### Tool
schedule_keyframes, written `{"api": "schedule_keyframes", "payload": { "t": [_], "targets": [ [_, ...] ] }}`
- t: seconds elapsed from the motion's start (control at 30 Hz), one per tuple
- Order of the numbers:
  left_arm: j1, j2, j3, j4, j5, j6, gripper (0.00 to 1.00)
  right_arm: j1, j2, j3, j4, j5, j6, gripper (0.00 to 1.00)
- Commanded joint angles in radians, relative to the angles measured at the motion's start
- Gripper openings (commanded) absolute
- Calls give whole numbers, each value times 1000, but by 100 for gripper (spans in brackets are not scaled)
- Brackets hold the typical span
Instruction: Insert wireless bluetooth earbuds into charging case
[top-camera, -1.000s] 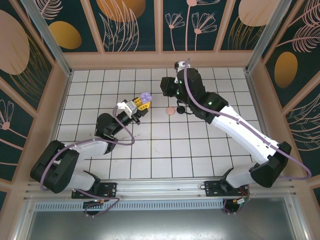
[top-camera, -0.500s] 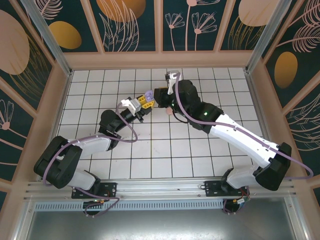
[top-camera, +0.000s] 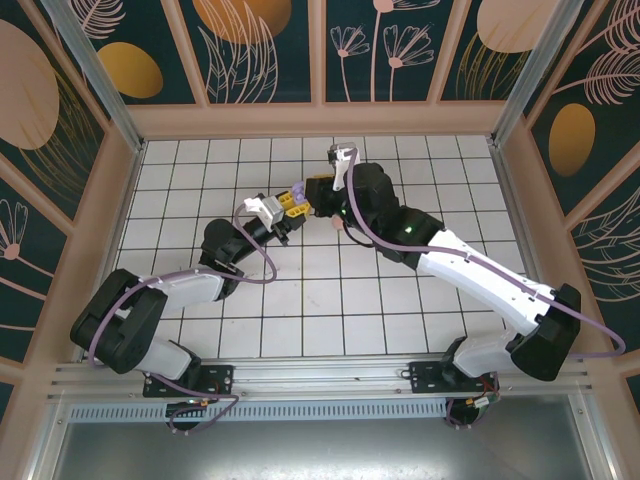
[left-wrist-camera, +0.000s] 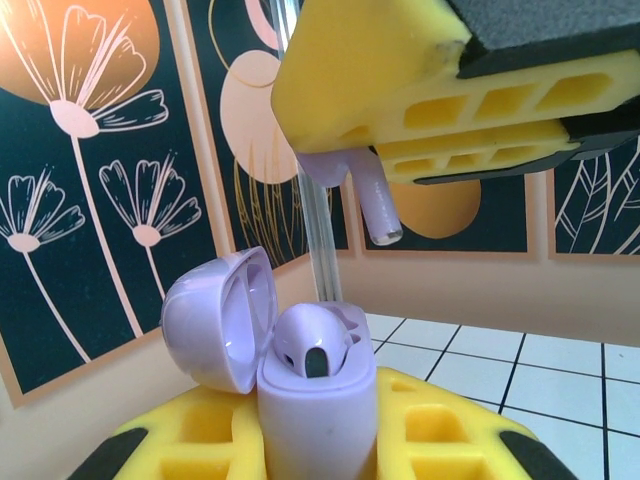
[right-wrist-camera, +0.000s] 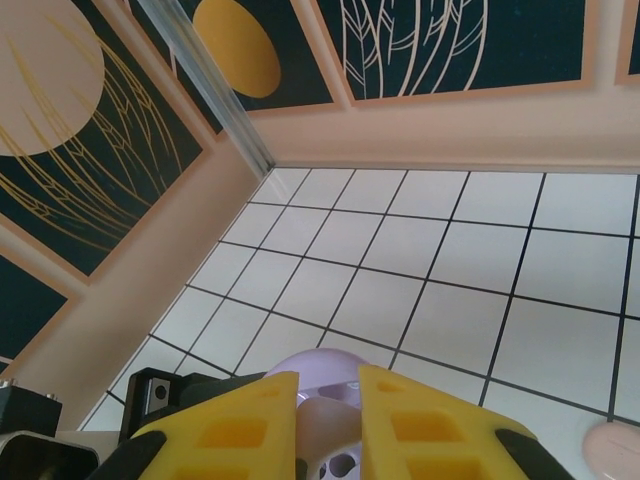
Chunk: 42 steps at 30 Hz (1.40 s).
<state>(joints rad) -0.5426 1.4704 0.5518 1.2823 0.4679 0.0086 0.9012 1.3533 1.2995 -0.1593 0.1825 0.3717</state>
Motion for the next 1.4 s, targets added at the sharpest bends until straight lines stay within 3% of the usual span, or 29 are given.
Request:
{"api": "schedule_keyframes", "payload": {
  "t": [0.0,1.0,1.37],
  "targets": [
    [-5,5,28,61,19,-28,0,8,12,-10,44,6,-8,18],
    [-11,-16,24,60,29,-42,0,-5,63,-29,16,4,-51,15],
    [-13,-19,42,31,29,-38,0,48,75,-66,0,-16,-125,14]
  ]
}}
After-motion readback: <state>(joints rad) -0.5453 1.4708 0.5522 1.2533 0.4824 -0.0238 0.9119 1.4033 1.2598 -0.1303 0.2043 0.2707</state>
